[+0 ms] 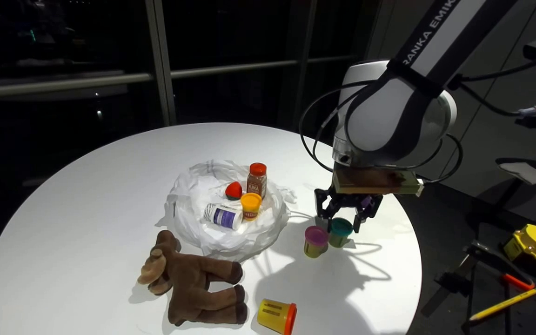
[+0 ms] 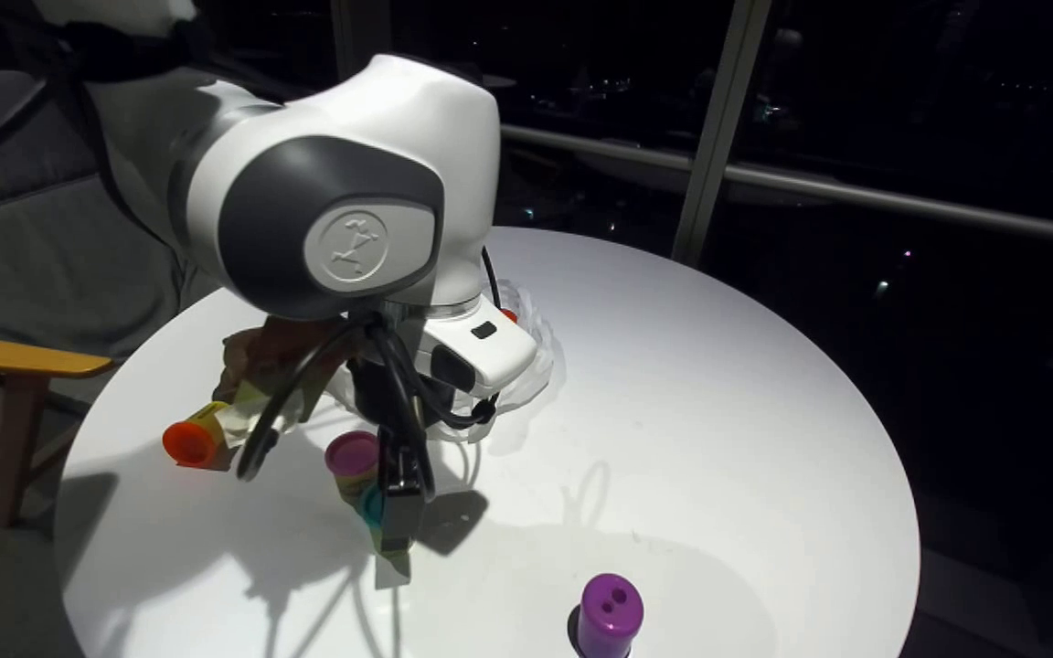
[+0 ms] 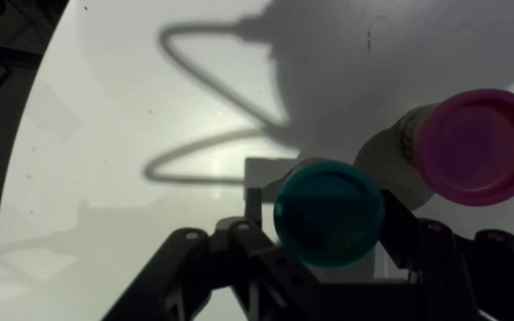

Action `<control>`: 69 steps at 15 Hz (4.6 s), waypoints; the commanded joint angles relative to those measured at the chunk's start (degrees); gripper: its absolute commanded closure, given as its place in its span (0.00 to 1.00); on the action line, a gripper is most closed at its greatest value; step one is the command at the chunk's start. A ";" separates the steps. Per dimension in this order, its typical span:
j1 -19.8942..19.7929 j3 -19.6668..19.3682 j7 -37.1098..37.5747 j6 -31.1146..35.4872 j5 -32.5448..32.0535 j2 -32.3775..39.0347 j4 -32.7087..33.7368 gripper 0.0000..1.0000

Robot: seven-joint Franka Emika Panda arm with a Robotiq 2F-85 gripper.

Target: Put the objects on the table into the plastic bag.

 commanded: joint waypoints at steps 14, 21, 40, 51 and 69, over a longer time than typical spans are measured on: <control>5.15 2.54 7.13 -10.38 -8.66 -6.65 11.29 0.72; 10.12 3.28 10.44 -8.73 -12.13 7.61 25.42 0.72; 14.02 -3.50 7.64 -11.08 -24.03 -0.27 17.71 0.00; -3.58 8.01 -27.45 -7.18 -15.17 -2.97 5.79 0.00; -2.22 10.55 -31.03 1.85 -7.42 5.73 7.34 0.05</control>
